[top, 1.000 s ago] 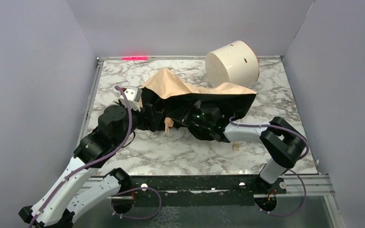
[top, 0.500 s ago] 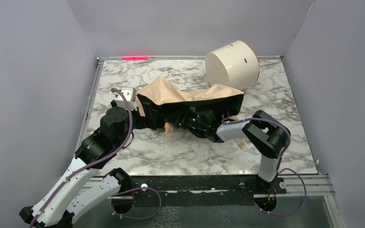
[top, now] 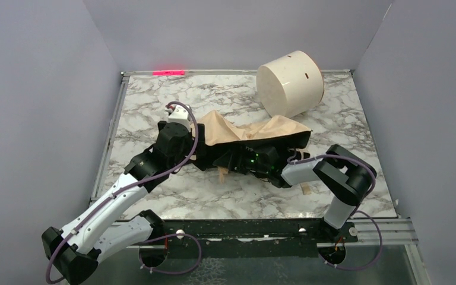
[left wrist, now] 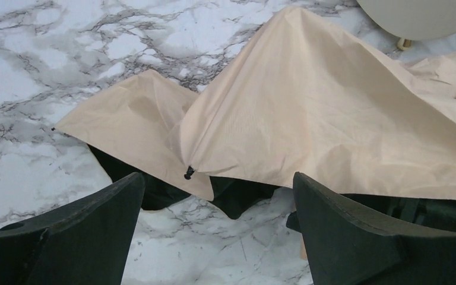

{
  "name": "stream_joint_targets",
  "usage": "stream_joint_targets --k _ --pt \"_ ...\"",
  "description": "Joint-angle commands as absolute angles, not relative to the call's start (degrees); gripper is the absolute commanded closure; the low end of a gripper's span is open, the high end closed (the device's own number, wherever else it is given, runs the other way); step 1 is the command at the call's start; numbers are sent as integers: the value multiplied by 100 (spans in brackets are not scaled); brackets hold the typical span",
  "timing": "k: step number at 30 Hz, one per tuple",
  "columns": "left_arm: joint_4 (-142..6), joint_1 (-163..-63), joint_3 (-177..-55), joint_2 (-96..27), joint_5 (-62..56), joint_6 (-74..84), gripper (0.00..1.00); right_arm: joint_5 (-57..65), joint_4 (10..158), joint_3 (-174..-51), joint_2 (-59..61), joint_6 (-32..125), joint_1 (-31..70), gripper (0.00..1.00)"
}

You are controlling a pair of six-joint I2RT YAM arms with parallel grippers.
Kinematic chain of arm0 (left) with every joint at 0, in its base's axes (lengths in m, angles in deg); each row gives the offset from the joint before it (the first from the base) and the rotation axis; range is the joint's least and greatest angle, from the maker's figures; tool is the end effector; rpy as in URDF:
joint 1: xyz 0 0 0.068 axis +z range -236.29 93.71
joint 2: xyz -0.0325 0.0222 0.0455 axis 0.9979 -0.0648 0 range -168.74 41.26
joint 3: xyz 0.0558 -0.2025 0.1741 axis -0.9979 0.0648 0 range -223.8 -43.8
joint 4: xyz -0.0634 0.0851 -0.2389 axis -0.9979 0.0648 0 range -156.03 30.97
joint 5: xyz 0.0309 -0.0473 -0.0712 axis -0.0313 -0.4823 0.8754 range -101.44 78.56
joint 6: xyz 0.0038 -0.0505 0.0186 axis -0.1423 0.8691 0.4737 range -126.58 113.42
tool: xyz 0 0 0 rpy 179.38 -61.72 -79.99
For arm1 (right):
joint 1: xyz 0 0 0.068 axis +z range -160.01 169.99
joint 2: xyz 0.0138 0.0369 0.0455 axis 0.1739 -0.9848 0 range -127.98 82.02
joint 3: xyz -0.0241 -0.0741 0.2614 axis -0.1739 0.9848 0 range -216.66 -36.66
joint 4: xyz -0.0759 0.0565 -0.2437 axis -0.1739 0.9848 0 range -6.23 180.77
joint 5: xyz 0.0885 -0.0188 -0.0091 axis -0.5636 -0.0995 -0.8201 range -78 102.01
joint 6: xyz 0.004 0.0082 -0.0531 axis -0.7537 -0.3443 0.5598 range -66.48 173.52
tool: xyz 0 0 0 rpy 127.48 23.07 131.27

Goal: Put away the umbrella

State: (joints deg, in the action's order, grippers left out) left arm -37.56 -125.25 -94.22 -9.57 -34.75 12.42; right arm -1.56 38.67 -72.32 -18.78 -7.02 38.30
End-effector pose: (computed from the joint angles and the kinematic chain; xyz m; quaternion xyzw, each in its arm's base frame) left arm 0.1582 -0.1099 0.3248 0.0450 0.8484 -0.0891 0.5198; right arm 0.2125 0.2512 0.1386 0.0193 0.8162 0.5193 0.2525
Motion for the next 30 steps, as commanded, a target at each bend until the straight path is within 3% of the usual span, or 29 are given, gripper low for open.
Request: stream_joint_targets --k 1,10,14,18,25,30 --pt "-4367 -12508 -9668 -1129 -3463 948 6 -211 4327 -7152 -1276 -457 3859 15" --pt "-4598 -12492 -10430 -1749 -3356 451 6 1239 7816 -7652 -352 -536 3859 14" --pt "-4690 -12472 -10607 -1925 -3111 290 6 855 7552 -7354 56 -195 3859 12" --pt "-4979 -12464 -10740 -2112 -1783 -72 5 272 6950 -6883 373 65 3859 13" --pt "-5320 -12461 -11213 -2603 1696 -623 1 60 6877 -6991 345 455 3857 15" --pt "-5133 -12461 -11106 -2571 2461 -1397 1 20 6993 -7229 311 517 3843 16"
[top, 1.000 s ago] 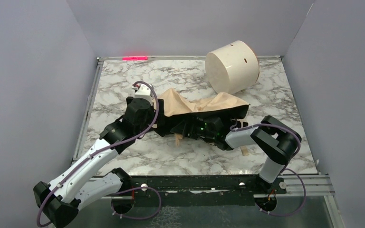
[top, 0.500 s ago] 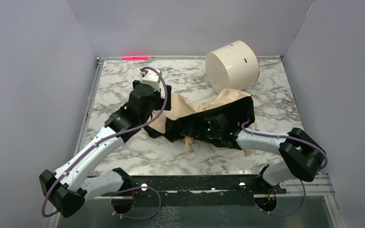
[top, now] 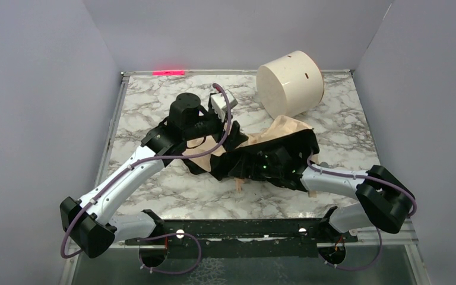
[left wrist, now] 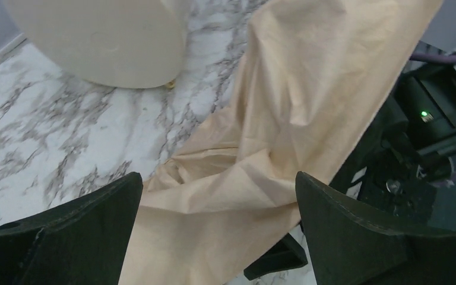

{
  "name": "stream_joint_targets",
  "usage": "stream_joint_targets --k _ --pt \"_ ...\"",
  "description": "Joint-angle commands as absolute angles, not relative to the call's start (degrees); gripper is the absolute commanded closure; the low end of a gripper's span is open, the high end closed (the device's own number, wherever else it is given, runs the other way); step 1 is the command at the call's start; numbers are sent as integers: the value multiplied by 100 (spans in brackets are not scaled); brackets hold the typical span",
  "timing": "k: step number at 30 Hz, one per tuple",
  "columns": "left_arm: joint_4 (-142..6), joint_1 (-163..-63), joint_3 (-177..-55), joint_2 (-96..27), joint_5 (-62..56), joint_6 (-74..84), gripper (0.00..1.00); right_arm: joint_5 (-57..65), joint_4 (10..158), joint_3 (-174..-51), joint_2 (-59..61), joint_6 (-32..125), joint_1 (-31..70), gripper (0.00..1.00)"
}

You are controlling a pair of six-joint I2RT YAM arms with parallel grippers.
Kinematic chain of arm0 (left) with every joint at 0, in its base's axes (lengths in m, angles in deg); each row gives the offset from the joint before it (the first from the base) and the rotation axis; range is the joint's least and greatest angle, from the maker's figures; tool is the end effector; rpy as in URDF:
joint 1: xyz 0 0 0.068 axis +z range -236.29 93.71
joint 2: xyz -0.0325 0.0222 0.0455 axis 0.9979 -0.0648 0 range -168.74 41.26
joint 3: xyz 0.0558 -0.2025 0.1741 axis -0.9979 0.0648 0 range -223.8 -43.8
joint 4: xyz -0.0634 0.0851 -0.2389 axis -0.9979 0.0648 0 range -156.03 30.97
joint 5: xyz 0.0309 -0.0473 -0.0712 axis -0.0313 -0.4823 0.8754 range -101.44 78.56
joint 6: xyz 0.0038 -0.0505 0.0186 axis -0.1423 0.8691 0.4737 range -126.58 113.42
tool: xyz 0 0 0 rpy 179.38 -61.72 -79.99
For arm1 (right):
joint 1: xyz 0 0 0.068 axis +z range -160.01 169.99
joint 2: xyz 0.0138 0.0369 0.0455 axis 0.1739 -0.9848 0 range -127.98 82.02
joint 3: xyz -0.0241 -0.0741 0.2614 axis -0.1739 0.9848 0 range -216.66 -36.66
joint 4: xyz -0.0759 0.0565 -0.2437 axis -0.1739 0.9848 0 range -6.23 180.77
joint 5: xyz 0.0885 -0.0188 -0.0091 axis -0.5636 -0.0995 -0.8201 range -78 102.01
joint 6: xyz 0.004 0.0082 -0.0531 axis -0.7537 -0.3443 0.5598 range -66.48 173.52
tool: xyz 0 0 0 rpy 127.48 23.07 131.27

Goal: Put away the umbrella

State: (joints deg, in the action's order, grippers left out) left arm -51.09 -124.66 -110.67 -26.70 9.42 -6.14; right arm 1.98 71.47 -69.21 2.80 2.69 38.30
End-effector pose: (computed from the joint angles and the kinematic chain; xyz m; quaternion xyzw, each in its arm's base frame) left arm 0.2039 -0.1777 0.3838 0.3583 0.7076 -0.3330 0.5099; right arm 0.1765 0.2076 0.1743 -0.0214 0.8818 0.4039 0.2426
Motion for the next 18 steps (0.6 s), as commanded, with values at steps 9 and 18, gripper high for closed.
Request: stream_joint_targets --k 9,18 --pt "-4989 -12502 -10343 -2017 2566 -1871 1 -241 6930 -7329 142 444 3771 16" --pt "-5517 -12742 -10138 -2403 1634 -1912 1 -352 6813 -7334 95 351 3766 16"
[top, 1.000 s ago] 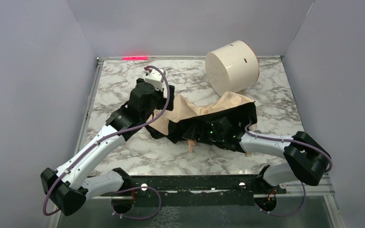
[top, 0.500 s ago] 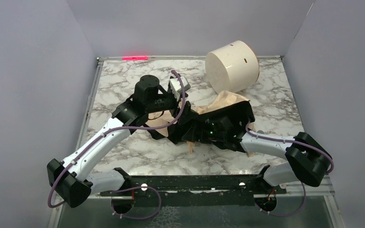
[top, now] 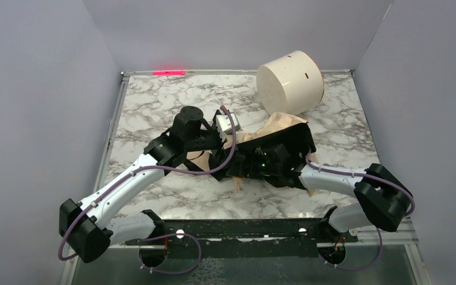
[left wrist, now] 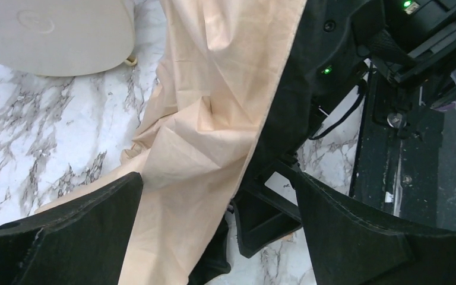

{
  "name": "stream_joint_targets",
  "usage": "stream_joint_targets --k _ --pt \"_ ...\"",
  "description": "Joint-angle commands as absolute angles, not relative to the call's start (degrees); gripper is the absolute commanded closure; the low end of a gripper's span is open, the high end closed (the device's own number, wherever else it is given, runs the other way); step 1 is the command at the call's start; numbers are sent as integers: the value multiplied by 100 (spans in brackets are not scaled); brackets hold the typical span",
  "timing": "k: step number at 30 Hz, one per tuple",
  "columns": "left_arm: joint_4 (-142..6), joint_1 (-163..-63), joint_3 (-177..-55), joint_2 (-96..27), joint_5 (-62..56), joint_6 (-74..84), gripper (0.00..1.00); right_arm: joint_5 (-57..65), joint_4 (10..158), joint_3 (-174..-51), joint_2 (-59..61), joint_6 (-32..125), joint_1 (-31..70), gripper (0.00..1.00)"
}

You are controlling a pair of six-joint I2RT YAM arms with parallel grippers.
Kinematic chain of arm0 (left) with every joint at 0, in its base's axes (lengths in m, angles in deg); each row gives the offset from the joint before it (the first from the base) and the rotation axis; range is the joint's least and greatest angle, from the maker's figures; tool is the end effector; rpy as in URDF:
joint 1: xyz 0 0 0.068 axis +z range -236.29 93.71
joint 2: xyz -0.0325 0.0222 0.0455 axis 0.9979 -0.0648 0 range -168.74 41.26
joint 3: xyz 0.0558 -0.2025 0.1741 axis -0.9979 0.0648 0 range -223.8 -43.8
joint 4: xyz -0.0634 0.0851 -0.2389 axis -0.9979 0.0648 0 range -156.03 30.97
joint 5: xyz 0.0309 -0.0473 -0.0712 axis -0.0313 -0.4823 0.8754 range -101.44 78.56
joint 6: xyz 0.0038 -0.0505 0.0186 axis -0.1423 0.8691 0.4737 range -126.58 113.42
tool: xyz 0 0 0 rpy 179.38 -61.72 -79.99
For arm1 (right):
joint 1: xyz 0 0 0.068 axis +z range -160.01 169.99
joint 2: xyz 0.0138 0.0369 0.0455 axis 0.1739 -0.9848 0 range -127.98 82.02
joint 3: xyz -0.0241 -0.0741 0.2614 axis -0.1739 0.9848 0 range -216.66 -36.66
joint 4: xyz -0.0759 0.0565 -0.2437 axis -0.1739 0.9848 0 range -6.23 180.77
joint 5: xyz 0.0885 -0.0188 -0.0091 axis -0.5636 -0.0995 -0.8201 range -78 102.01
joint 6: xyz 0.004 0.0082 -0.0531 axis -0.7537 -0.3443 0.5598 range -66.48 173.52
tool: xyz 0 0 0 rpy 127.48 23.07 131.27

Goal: Put away the umbrella

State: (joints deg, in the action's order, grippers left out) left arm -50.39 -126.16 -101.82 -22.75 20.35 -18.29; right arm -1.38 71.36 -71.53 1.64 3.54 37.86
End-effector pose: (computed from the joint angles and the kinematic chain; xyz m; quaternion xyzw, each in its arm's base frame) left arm 0.1807 -0.1755 0.3464 0.4847 0.6494 -0.3513 0.4689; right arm 0.1826 0.2143 0.1818 -0.0394 0.8741 0.4240 0.2336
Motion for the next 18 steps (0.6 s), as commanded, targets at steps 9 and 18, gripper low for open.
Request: stream_joint_targets --k 9,18 --pt "-6156 -12906 -10233 -2862 906 -1736 29 -408 6741 -7279 101 282 3763 17" --pt "-6159 -12910 -10529 -3124 187 -1686 99 -78 6940 -7081 233 58 3762 16"
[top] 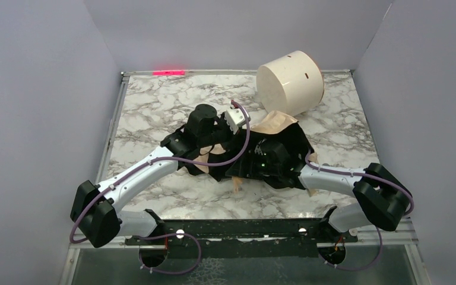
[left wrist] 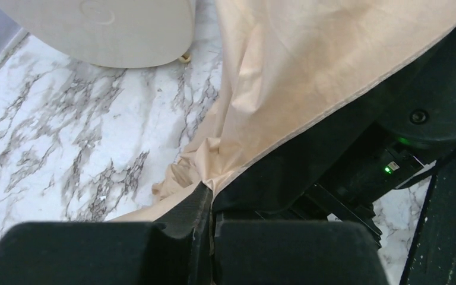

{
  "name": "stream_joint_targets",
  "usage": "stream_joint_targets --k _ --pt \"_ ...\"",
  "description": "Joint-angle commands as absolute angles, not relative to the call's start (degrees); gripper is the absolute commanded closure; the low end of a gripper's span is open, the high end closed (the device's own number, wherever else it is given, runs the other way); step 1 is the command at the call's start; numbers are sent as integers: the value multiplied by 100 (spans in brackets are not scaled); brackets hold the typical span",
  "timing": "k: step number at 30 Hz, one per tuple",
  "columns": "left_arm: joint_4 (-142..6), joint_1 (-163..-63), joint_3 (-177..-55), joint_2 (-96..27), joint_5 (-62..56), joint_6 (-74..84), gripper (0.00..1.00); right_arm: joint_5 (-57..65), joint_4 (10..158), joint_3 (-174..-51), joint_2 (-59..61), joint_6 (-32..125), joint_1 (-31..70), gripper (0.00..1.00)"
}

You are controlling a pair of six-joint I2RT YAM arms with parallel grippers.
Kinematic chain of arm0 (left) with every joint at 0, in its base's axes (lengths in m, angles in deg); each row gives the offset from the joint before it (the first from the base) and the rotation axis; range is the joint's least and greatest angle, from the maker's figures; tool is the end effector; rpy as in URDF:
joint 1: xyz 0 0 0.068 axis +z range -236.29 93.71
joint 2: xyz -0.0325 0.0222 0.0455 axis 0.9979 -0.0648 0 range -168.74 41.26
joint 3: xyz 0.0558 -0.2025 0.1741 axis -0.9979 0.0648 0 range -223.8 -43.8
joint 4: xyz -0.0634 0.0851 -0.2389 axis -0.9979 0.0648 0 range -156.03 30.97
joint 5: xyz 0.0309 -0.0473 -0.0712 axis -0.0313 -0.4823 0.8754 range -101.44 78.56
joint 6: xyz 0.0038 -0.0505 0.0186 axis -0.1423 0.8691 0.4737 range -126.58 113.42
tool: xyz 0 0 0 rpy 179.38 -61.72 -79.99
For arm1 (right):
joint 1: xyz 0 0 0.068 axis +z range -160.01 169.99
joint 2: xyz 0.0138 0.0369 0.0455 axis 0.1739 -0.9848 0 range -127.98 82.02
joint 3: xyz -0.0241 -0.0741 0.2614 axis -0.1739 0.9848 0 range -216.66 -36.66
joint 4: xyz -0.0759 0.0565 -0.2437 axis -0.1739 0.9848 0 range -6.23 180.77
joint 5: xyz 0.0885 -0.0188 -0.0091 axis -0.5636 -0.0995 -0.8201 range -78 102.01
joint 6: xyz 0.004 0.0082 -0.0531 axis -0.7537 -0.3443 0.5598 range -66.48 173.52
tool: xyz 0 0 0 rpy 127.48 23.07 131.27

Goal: Put away the umbrella

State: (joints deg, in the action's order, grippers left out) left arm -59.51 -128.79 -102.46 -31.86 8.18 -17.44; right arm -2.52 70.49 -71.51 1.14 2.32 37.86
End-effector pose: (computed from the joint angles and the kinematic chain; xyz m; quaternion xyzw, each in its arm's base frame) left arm 0.2101 -0.2088 0.3245 0.4509 0.6822 -0.2874 0.4988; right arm 0.1829 0.2157 0.1809 -0.0352 0.8721 0.4335 0.2240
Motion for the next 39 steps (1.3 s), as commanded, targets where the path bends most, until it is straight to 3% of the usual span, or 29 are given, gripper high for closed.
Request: stream_joint_targets --k 1,16,24,39 --pt "-6182 -12911 -10546 -3094 65 -1682 100 34 7029 -7036 248 0 3756 16" --pt "-6486 -12913 -10774 -2737 -864 -1460 100 645 7641 -6601 405 -616 3660 6" --pt "-6430 -12917 -10800 -2681 -869 -1472 100 210 7322 -6497 704 -211 3551 5" --pt "-6770 -12910 -10327 -2916 -1034 -1074 100 997 10070 -6896 4221 1157 3551 7"
